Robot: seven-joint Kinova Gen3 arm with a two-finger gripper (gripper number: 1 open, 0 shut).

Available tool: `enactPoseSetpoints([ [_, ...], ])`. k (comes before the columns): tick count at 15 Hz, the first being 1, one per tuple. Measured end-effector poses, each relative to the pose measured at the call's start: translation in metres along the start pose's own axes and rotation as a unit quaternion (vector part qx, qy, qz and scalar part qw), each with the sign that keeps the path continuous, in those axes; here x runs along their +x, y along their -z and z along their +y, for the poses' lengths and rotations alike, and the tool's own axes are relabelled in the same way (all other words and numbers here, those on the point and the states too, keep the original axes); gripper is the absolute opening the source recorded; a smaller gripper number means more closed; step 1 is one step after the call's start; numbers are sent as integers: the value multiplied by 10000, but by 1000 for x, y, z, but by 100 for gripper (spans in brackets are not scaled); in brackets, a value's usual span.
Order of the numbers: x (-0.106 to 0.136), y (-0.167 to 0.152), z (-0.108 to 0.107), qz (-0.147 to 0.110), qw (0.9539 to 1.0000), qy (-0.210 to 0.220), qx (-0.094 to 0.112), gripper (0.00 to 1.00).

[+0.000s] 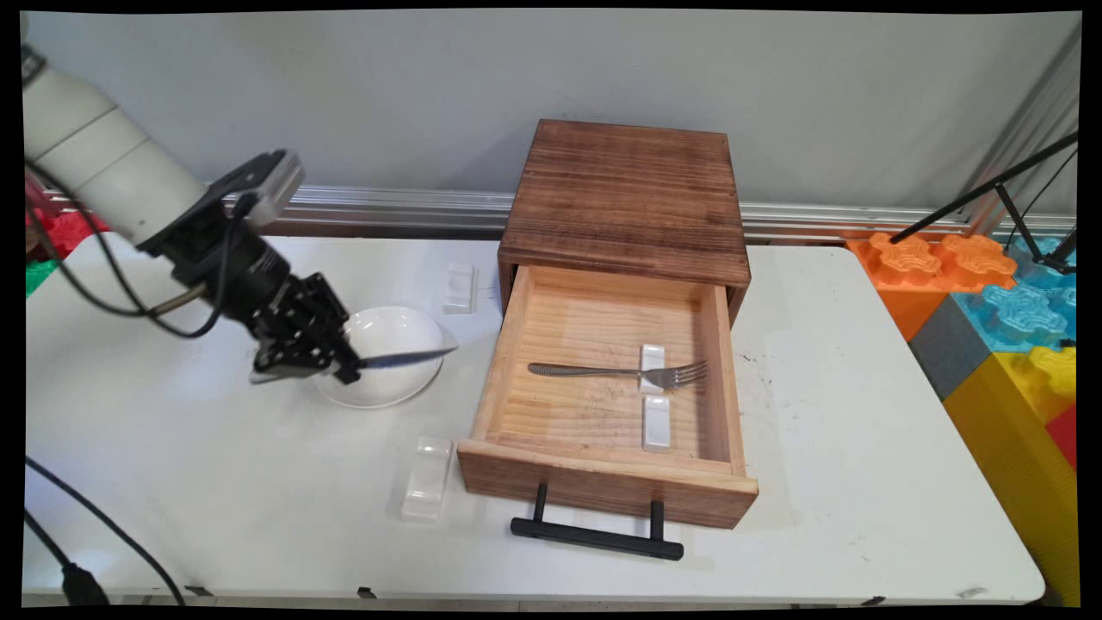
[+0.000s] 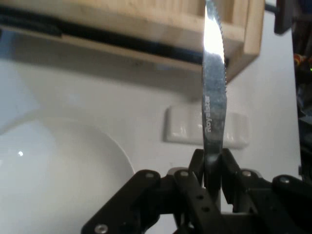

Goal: Place the picked object into the drawer

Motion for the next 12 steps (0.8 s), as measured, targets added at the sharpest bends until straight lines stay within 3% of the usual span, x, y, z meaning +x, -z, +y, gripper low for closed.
enactPoseSetpoints([
  [4, 34, 4, -12, 102, 9999, 3, 62, 0],
  [12, 109, -8, -28, 373, 9993, -33, -19, 0],
])
